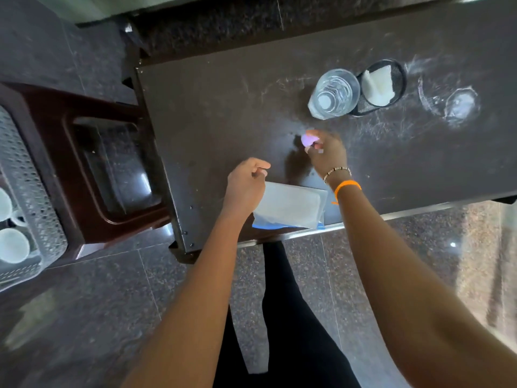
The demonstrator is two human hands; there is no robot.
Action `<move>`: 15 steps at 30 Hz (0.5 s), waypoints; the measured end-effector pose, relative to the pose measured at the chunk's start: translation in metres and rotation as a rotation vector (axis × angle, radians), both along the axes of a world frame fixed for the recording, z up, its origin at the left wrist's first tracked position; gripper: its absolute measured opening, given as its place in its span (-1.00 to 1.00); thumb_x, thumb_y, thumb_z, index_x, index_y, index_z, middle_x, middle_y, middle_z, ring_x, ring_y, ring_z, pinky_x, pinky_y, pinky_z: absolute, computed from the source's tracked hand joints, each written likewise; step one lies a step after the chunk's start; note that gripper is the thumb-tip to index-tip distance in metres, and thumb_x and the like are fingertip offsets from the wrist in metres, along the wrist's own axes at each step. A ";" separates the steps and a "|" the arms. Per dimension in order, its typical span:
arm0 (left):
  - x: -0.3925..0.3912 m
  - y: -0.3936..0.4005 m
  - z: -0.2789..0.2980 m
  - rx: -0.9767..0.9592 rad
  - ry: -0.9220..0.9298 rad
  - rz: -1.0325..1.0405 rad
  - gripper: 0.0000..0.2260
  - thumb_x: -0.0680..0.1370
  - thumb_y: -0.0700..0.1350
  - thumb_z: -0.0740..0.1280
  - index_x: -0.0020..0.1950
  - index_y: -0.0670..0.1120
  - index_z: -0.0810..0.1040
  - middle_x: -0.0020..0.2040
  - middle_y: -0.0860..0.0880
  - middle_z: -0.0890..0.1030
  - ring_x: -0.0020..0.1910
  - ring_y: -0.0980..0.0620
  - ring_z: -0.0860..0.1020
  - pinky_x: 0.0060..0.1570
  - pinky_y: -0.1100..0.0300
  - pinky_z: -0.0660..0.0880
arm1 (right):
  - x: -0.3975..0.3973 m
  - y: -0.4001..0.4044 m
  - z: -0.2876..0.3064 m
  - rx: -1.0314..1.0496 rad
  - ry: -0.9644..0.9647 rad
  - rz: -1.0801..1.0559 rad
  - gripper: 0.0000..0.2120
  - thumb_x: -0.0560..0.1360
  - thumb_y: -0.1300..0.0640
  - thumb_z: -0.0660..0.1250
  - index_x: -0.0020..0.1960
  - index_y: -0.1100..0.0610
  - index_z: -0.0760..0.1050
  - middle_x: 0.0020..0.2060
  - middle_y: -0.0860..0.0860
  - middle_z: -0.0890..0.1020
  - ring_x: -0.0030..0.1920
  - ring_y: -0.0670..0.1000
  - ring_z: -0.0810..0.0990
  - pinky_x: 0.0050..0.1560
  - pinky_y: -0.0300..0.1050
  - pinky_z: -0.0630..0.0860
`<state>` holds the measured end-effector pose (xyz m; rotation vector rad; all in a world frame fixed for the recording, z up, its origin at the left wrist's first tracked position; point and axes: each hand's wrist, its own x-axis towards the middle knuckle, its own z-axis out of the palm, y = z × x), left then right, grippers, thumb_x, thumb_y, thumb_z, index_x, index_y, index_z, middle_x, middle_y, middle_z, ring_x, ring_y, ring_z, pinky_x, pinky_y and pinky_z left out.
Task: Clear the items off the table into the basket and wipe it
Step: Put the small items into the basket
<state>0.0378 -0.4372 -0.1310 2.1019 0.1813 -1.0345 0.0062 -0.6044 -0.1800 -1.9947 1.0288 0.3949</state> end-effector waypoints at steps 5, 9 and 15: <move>0.011 0.048 0.012 -0.012 -0.040 0.237 -0.77 0.54 -0.26 0.18 0.06 -0.08 0.59 0.07 -0.06 0.62 0.03 0.03 0.56 0.03 0.29 0.40 | 0.005 0.079 0.026 0.030 -0.215 0.038 -0.81 0.43 0.26 0.34 0.04 0.21 0.53 -0.12 -0.11 0.46 0.01 0.18 0.53 -0.03 -0.20 0.45; 0.019 0.099 0.029 -0.017 -0.119 0.436 -0.79 0.54 -0.25 0.21 0.03 -0.06 0.60 0.05 -0.07 0.62 0.02 0.03 0.58 0.06 0.26 0.42 | 0.028 0.136 0.043 0.064 -0.342 0.044 -0.88 0.43 0.26 0.34 -0.13 0.11 0.41 -0.28 -0.20 0.38 -0.13 0.06 0.44 -0.07 -0.12 0.38; 0.047 0.222 0.059 -0.043 -0.237 0.792 -0.79 0.55 -0.26 0.23 -0.06 0.04 0.55 -0.06 0.00 0.59 -0.01 0.04 0.56 0.14 0.13 0.48 | 0.095 0.243 0.080 0.311 -0.312 0.274 -0.79 0.49 0.28 0.22 -0.13 0.00 0.29 -0.26 -0.06 0.48 -0.24 0.12 0.50 -0.11 -0.06 0.45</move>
